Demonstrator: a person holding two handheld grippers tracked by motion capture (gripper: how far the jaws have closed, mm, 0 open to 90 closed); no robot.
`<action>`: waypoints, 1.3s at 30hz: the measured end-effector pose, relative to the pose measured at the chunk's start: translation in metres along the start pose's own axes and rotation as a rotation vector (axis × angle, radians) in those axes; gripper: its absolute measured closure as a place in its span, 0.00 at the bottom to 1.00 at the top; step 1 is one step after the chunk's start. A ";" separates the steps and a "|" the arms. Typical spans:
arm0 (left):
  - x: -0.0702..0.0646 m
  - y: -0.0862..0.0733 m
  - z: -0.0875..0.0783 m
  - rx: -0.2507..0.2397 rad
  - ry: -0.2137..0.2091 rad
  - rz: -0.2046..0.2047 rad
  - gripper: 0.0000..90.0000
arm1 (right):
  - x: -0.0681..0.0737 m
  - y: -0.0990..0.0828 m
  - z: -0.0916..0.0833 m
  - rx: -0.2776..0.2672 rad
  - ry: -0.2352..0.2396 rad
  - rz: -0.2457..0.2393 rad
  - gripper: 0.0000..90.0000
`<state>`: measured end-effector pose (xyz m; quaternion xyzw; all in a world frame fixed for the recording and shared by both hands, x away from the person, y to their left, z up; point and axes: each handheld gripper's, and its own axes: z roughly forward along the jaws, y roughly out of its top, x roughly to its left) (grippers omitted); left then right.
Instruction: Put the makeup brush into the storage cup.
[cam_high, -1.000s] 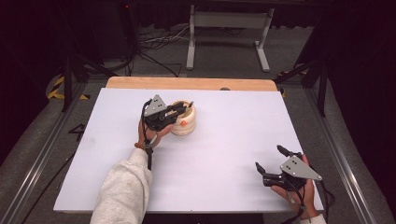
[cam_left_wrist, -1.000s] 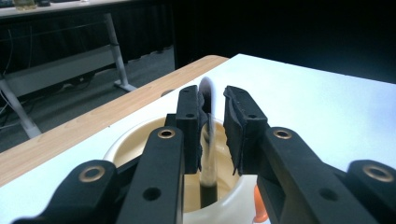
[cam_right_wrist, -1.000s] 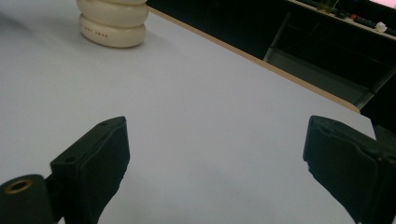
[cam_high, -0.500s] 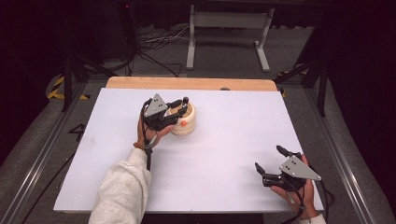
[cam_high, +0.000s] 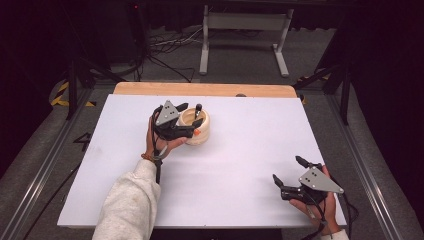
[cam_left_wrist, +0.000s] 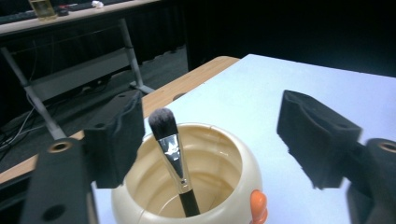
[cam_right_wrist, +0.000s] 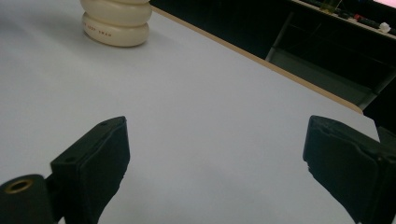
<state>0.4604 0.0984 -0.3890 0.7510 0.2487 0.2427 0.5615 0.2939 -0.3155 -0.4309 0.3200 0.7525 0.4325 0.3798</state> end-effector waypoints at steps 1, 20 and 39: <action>0.001 0.001 -0.001 0.002 0.011 0.009 0.22 | 0.000 0.000 0.000 -0.002 0.000 0.001 0.09; -0.003 0.005 -0.020 -0.004 0.016 0.046 0.02 | 0.001 0.000 0.000 -0.001 0.003 0.000 0.09; -0.016 0.005 -0.046 0.007 0.047 0.122 0.04 | 0.004 0.002 0.001 -0.002 0.007 -0.007 0.09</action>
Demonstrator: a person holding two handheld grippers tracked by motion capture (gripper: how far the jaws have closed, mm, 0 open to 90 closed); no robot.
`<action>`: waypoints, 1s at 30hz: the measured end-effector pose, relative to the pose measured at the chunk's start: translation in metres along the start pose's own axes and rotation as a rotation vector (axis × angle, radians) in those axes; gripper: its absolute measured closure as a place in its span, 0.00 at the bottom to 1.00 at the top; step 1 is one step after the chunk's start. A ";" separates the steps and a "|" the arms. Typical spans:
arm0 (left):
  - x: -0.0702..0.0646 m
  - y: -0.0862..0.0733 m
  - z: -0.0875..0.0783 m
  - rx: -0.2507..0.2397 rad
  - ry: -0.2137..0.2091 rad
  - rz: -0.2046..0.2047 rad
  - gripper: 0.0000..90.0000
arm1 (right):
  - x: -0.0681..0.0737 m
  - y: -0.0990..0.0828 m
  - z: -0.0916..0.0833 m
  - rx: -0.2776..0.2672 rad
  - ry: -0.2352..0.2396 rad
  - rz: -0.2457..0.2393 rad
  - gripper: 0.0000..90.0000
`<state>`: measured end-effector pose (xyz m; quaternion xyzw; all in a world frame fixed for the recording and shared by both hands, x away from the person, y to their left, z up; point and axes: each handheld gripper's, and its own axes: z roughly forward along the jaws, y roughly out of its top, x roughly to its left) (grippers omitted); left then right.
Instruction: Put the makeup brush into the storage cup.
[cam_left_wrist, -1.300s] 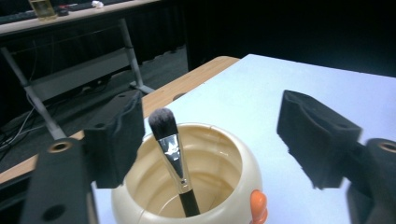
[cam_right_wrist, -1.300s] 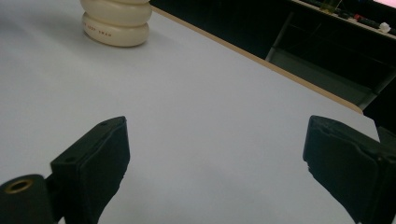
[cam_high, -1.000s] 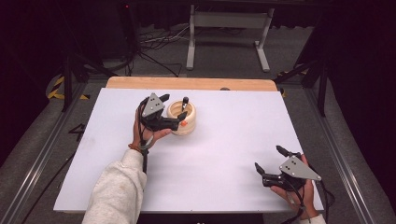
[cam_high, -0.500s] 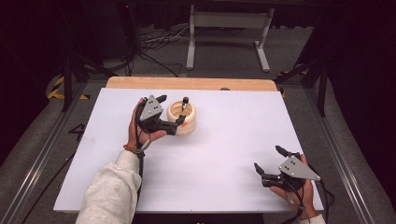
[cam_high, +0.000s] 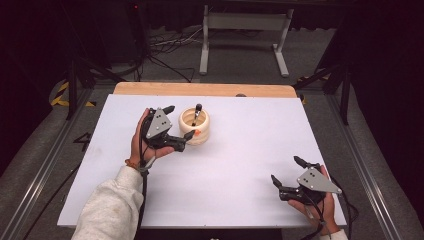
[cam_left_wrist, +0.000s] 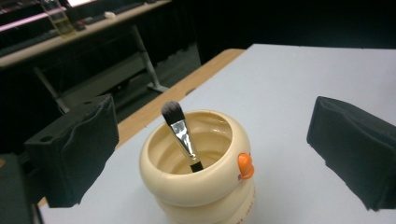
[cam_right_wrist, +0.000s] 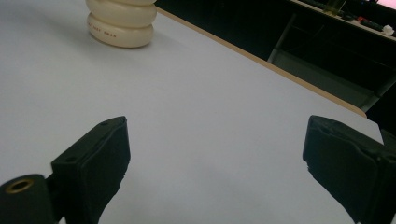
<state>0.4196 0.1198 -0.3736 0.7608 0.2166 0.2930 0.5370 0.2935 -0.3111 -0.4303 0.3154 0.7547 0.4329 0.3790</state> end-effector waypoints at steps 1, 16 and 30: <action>0.000 0.000 -0.002 0.003 -0.010 -0.007 0.04 | 0.000 0.000 0.000 0.001 0.001 0.001 0.09; -0.007 -0.016 -0.029 0.019 -0.021 0.019 0.05 | 0.003 0.001 0.001 0.002 0.014 -0.012 0.09; -0.009 -0.027 -0.064 0.012 0.011 0.032 0.06 | 0.003 0.002 0.001 0.000 0.012 -0.018 0.09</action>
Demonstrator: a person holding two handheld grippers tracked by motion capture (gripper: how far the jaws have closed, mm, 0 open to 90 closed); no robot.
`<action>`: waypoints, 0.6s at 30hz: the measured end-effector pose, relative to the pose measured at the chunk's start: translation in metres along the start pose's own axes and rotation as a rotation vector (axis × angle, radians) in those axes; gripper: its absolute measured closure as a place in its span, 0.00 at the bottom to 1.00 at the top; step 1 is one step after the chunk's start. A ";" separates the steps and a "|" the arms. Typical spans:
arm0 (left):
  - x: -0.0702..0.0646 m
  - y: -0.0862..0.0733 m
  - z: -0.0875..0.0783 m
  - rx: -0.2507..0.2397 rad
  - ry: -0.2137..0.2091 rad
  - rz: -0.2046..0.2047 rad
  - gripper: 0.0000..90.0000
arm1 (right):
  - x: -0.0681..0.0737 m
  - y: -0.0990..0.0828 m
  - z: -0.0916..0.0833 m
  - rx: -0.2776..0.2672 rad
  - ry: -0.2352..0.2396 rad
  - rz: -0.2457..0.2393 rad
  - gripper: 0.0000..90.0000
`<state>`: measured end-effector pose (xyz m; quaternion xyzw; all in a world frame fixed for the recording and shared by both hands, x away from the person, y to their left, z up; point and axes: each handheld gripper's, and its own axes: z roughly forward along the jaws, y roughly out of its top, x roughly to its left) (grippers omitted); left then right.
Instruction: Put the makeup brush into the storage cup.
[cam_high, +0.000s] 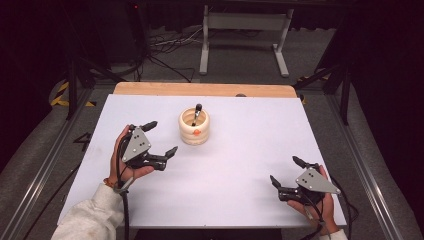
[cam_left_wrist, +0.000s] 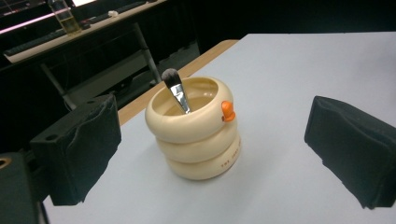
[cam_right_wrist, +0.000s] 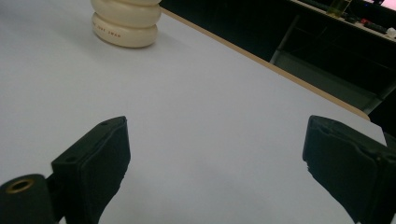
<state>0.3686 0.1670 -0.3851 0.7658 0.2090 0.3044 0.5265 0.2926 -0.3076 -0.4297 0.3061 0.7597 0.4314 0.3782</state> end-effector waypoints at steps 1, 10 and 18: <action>0.001 -0.001 -0.003 -0.001 -0.004 -0.002 0.06 | 0.001 0.001 0.000 0.000 0.003 -0.001 0.09; 0.002 -0.011 -0.025 0.015 0.030 0.010 0.06 | 0.007 0.005 0.000 -0.003 0.017 -0.023 0.09; 0.000 -0.020 -0.047 0.024 0.053 0.013 0.06 | 0.011 0.007 -0.001 -0.005 0.024 -0.040 0.09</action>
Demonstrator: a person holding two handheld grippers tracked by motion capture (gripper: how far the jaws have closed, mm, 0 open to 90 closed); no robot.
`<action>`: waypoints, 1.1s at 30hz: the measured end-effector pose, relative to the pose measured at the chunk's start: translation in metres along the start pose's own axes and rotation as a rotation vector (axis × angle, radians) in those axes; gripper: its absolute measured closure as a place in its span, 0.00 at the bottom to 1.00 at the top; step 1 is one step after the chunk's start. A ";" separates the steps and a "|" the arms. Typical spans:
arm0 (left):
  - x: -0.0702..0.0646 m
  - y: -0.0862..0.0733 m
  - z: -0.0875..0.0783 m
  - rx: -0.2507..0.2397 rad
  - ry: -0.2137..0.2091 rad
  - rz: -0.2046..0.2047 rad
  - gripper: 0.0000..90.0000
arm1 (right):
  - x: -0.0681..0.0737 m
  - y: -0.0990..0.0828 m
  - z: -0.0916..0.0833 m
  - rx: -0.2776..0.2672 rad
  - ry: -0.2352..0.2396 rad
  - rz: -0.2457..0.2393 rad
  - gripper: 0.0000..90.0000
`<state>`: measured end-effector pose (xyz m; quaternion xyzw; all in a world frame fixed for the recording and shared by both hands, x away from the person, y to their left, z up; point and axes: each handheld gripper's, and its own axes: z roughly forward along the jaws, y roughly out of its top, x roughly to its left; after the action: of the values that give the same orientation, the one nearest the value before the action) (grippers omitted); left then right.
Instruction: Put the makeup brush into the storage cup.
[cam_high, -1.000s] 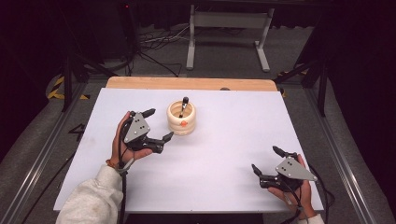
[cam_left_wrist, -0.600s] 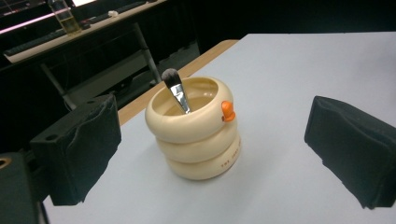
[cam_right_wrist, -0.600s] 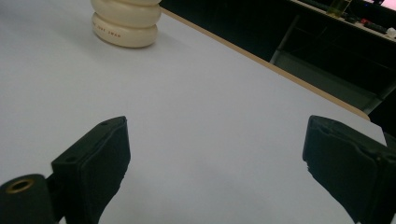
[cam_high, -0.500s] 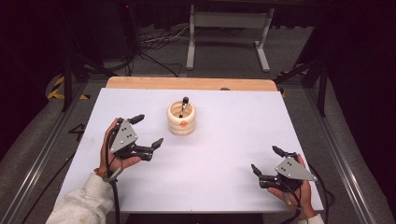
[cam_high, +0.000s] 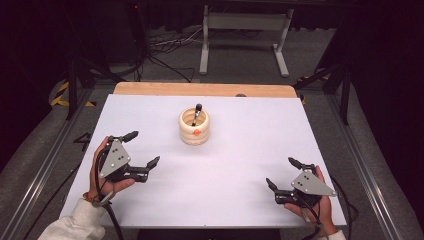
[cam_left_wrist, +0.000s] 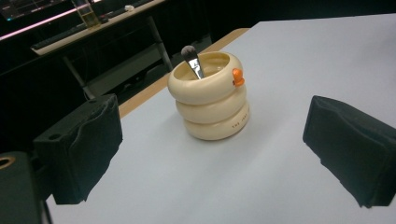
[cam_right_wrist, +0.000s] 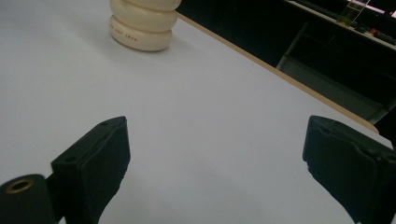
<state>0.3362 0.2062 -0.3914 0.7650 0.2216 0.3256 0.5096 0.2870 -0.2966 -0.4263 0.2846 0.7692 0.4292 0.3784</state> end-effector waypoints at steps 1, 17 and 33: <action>0.000 0.000 0.000 0.000 0.000 0.000 0.06 | 0.000 0.000 0.000 0.000 0.000 0.000 0.09; -0.001 -0.020 -0.025 0.030 0.007 0.003 0.07 | 0.000 0.000 -0.001 -0.001 0.002 0.000 0.09; -0.001 -0.052 -0.037 0.083 0.006 -0.032 0.07 | -0.006 -0.006 -0.001 0.001 -0.014 0.022 0.09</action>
<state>0.3081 0.2489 -0.4297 0.7808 0.2488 0.3103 0.4819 0.2892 -0.3046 -0.4290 0.2962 0.7636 0.4309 0.3787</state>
